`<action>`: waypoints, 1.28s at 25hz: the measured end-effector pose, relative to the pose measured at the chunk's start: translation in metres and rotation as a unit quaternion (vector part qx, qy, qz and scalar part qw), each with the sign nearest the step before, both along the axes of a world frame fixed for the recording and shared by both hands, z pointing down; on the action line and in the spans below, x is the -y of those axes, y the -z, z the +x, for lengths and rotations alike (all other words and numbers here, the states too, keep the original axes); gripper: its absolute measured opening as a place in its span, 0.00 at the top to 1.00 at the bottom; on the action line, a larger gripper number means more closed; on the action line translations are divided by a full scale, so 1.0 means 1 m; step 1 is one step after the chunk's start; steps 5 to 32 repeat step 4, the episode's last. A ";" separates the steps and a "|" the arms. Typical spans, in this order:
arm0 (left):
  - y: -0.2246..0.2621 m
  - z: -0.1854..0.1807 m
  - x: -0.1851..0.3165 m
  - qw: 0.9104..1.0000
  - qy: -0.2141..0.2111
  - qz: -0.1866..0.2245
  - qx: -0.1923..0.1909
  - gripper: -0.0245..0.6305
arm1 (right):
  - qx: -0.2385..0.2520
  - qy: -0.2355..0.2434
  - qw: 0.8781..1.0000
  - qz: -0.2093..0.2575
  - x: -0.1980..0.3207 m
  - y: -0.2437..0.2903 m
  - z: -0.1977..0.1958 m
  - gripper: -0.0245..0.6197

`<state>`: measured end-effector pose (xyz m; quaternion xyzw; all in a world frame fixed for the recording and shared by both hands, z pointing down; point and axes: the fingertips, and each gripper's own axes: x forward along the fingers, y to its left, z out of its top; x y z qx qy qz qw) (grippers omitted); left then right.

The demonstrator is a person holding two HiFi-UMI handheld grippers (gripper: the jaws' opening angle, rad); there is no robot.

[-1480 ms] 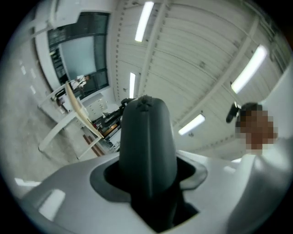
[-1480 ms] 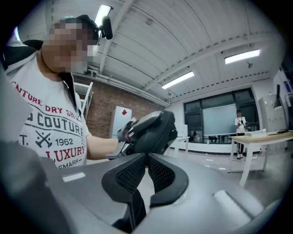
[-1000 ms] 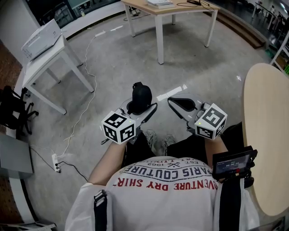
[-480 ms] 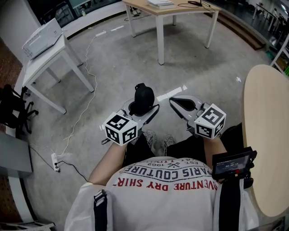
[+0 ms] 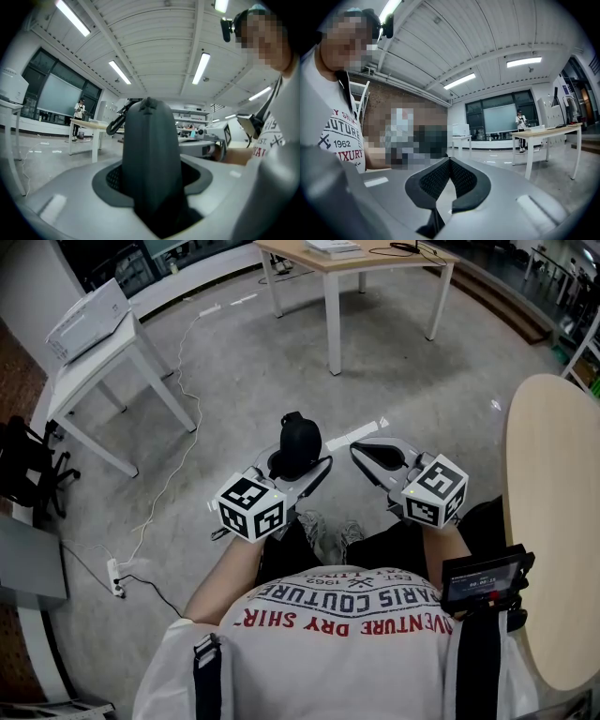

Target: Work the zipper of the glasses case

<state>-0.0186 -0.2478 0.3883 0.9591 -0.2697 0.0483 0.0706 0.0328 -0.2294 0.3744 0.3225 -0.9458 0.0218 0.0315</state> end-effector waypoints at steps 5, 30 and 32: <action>0.000 0.001 0.000 1.000 -0.001 -0.002 -0.001 0.58 | -0.004 0.000 1.000 0.000 0.000 -0.001 0.000 0.96; 0.000 0.001 0.000 1.000 -0.001 -0.002 -0.001 0.58 | -0.004 0.000 1.000 0.000 0.000 -0.001 0.000 0.96; 0.000 0.001 0.000 1.000 -0.001 -0.002 -0.001 0.58 | -0.004 0.000 1.000 0.000 0.000 -0.001 0.000 0.96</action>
